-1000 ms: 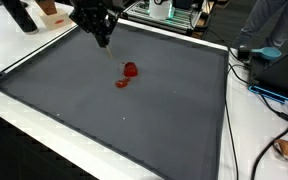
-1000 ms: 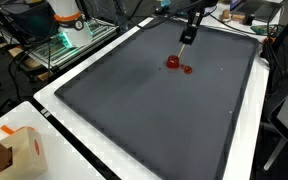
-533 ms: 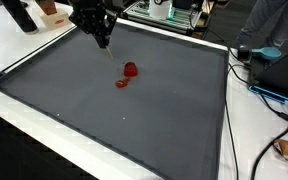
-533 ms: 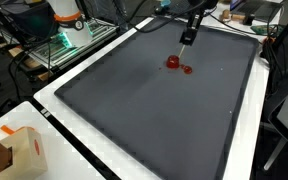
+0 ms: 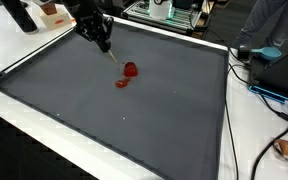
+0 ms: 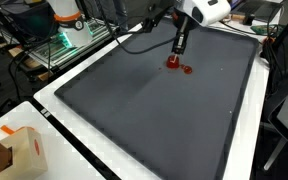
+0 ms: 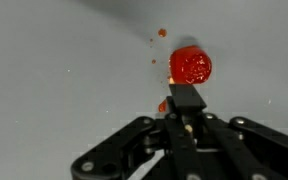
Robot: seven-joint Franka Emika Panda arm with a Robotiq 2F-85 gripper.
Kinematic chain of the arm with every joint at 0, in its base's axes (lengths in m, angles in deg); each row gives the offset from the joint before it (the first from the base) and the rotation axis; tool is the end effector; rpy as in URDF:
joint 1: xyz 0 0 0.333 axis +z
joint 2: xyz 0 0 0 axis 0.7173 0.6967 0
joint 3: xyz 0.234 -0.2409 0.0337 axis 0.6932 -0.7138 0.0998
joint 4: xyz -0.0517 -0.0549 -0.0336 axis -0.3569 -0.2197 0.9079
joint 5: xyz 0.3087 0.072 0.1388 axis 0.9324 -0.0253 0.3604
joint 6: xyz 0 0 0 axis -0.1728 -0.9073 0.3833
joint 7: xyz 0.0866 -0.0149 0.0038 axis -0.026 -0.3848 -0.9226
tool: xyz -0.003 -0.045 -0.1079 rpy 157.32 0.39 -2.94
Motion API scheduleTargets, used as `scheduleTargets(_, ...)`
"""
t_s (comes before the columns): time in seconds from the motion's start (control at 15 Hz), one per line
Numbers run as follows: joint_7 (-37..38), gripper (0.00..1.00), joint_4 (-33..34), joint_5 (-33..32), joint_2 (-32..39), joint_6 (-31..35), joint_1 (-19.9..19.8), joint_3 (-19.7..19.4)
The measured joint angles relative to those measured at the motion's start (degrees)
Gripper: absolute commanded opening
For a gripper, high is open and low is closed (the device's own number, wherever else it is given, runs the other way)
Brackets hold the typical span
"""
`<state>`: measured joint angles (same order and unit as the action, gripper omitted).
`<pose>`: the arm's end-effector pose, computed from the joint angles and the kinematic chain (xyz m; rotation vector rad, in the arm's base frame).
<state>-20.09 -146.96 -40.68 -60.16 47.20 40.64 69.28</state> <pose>0.6050 -0.0091 0.3523 -2.8644 -0.4888 0.1384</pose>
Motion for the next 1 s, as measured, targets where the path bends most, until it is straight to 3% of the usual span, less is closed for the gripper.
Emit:
scheduleTargets(0.6, -14.7, 0.03, -8.7, 13.5, -2.3, 4.3, -4.5, 1.0)
scheduleTargets(1.0, -19.6, 0.03, -11.0, 17.9, -2.3, 4.3, -5.4, 1.0)
